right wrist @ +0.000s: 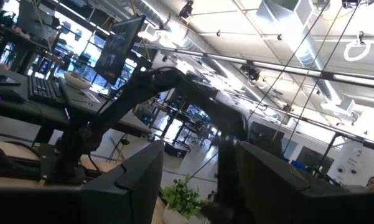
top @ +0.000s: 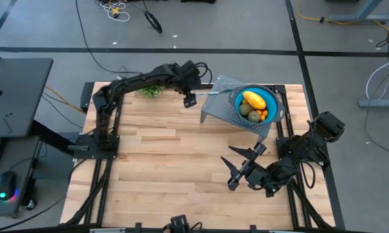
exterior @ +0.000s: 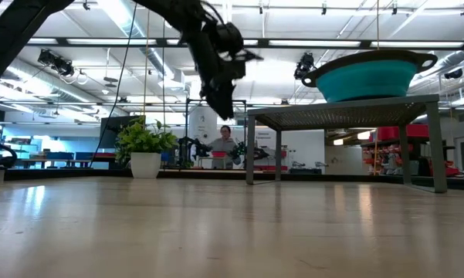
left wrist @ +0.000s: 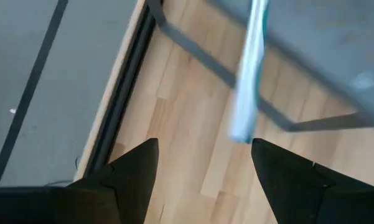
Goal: Pick & Place Fruit
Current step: Put the green patterned knife on the shelf
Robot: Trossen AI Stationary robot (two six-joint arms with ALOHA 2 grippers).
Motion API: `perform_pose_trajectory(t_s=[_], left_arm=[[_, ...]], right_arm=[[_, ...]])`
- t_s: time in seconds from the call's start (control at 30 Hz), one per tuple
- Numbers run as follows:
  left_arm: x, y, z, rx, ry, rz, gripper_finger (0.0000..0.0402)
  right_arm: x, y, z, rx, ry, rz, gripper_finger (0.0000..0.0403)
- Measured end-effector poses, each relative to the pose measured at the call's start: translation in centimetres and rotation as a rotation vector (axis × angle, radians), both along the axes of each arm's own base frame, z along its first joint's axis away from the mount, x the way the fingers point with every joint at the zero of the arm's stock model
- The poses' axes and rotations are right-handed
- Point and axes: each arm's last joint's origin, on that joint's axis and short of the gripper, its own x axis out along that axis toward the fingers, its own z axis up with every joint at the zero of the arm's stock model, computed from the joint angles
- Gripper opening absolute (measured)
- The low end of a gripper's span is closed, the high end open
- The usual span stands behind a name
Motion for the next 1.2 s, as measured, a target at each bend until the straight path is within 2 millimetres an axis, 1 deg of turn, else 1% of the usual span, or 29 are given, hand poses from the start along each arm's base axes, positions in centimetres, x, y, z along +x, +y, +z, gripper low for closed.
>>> perform_pose_trajectory(t_s=[0.07, 0.13, 0.3, 0.47, 0.57, 0.73, 0.93, 1.03, 1.2], left_arm=[[-0.2, 0.3, -1.3, -0.002, 0.031, 0.012, 0.0264], [-0.3, 0.7, -1.9, 0.01, 0.024, 0.023, 0.0264], [-0.3, 1.3, -2.0, 0.015, -0.023, 0.029, 0.0264], [-0.2, 1.0, -1.8, 0.012, -0.015, -0.002, 0.0264], [-0.4, 0.8, -1.9, 0.016, 0.024, -0.039, 0.0264], [-0.7, 0.1, -2.2, 0.052, 0.129, -0.188, 0.0264], [-0.8, -0.8, -1.3, 0.169, 0.201, -0.273, 0.0264], [-1.0, -1.0, -0.5, 0.22, 0.203, -0.305, 0.0264], [-1.4, -0.9, 1.1, 0.22, 0.101, -0.337, 0.0265]], right_arm=[[0.0, 0.1, 0.0, -0.001, -0.002, 0.004, 0.0212], [-0.1, 0.1, 0.0, -0.002, -0.001, 0.008, 0.0212], [-0.1, 0.2, 0.0, -0.004, 0.0, 0.009, 0.0212], [-0.1, 0.2, 0.0, -0.006, 0.001, 0.008, 0.0212], [-0.1, 0.2, 0.0, -0.005, 0.002, 0.007, 0.0212], [-0.2, 0.1, 0.0, 0.003, 0.017, -0.012, 0.0212], [-0.2, 0.0, -0.1, 0.006, 0.043, -0.042, 0.0212], [-0.2, 0.0, -0.2, 0.014, 0.063, -0.064, 0.0212], [-0.2, -0.1, -0.3, 0.049, 0.089, -0.102, 0.0212]])
